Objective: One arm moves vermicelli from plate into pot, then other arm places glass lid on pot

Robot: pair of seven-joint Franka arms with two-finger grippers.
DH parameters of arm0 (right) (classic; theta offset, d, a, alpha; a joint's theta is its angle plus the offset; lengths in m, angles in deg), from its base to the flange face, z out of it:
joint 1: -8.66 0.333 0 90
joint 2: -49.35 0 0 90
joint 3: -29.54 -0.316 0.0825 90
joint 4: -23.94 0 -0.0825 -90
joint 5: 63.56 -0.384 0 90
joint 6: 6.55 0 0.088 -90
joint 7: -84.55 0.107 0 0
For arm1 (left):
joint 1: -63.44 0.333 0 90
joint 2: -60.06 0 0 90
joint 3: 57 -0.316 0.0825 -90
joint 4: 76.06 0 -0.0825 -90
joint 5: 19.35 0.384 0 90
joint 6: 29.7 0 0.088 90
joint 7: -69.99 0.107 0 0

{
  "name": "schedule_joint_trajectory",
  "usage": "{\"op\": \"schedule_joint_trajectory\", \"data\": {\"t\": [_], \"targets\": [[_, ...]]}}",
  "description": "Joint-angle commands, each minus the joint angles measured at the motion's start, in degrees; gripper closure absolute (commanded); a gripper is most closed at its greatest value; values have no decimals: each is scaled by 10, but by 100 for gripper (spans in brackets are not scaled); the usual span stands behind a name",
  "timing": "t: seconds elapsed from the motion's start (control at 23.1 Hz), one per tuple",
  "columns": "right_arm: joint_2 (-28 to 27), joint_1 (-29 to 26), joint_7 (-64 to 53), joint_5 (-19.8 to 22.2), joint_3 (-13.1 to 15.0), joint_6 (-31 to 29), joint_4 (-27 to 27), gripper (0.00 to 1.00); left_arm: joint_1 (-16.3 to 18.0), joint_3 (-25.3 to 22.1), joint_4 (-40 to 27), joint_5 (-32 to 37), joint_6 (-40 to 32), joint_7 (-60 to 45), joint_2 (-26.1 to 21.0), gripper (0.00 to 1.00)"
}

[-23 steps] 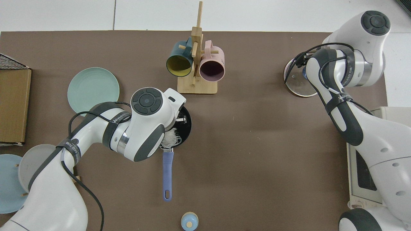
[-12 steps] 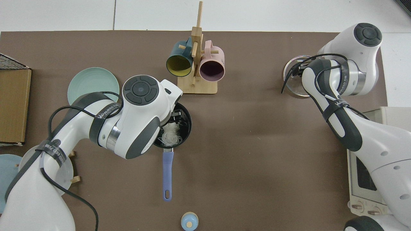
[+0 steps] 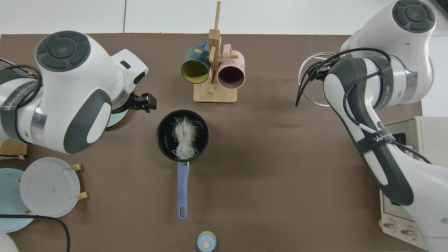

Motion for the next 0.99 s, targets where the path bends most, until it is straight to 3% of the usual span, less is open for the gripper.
{"op": "schedule_joint_trajectory", "data": {"t": [0.0,0.13,0.26,0.43,0.52,0.74,0.86,0.95], "targets": [[92,43,81,15,-1,85,39,100,-1,-47,12,-14,-26,83,12,0],[120,97,179,18,0,126,59,100,-1,-75,15,-15,-30,123,32,0],[148,164,293,22,-1,130,90,100,6,-103,17,-27,-53,135,50,0],[138,237,382,12,-2,123,80,100,12,-131,19,-50,-76,171,70,0],[113,267,419,16,-1,118,61,100,11,-138,15,-57,-77,172,72,0],[-13,304,484,21,3,139,-81,100,-8,-154,13,-61,-88,175,76,0],[-57,316,493,22,4,128,-115,100,-50,-200,13,-61,-95,177,77,0],[-77,317,499,21,3,96,-124,100,-53,-209,13,-62,-95,191,77,0]]}}
